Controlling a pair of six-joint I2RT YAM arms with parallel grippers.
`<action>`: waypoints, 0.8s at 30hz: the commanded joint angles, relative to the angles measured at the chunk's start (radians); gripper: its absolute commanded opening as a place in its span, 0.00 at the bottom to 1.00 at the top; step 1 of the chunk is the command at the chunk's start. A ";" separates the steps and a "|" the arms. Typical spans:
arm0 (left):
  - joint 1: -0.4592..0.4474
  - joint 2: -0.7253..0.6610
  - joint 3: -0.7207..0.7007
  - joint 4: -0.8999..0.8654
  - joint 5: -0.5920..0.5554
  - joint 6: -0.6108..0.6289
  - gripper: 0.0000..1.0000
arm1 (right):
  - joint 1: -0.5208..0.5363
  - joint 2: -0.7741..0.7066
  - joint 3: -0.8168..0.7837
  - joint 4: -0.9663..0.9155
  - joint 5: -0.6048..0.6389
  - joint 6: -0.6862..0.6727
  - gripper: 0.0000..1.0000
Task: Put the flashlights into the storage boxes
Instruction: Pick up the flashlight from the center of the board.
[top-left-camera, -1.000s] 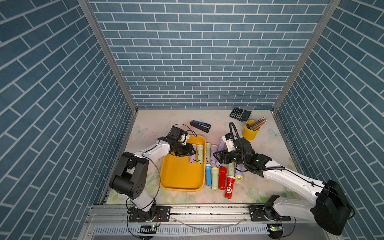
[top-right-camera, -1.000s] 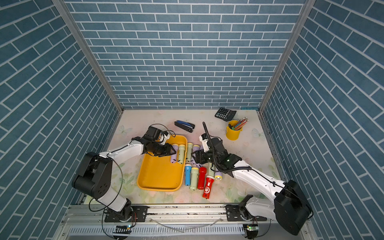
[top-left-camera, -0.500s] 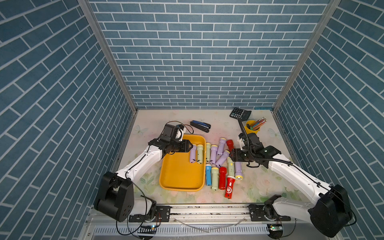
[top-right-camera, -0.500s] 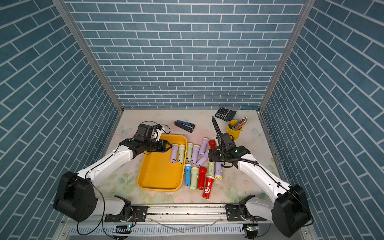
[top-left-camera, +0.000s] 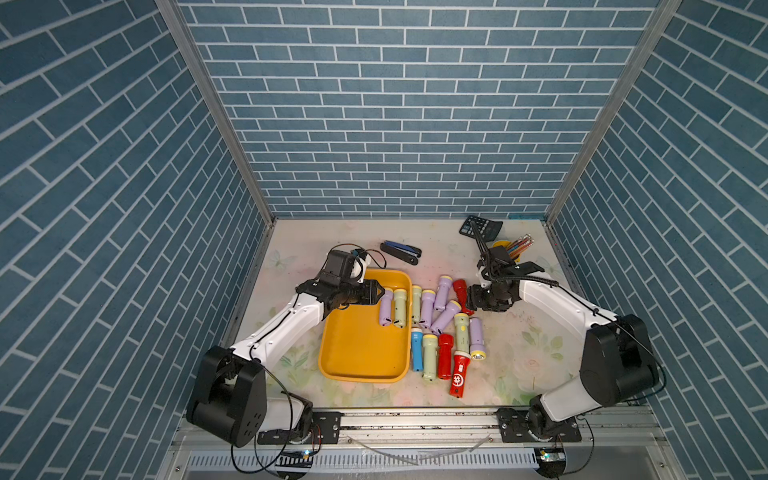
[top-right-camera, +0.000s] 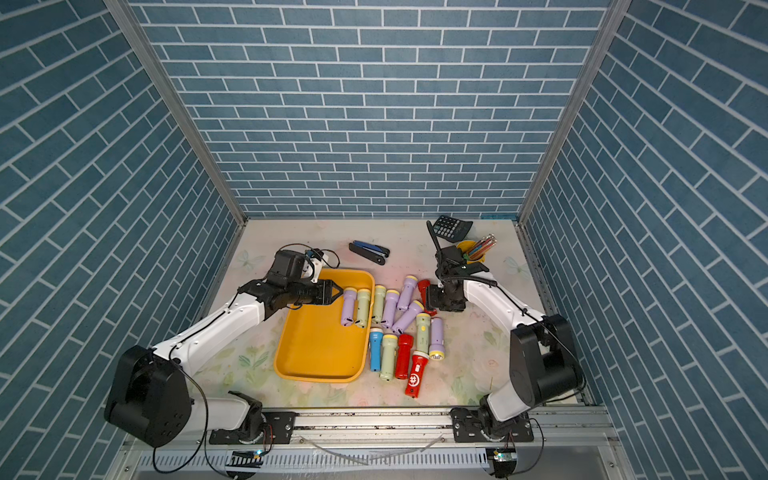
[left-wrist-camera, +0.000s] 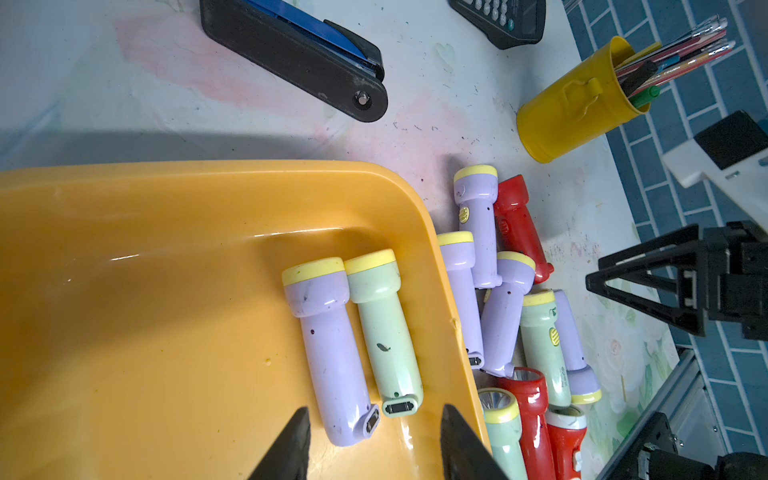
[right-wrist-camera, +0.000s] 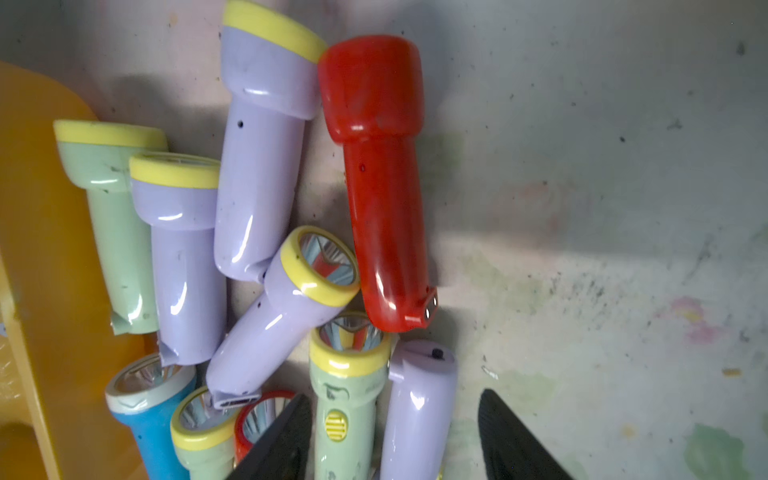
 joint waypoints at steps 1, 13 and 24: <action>0.001 0.018 0.004 0.012 -0.009 0.017 0.52 | -0.005 0.066 0.074 -0.043 -0.042 -0.055 0.63; 0.001 0.044 0.023 0.008 -0.018 0.033 0.52 | -0.016 0.228 0.141 -0.043 -0.029 -0.058 0.55; 0.001 0.046 0.035 0.012 -0.024 0.032 0.52 | -0.028 0.295 0.177 -0.054 0.052 -0.056 0.49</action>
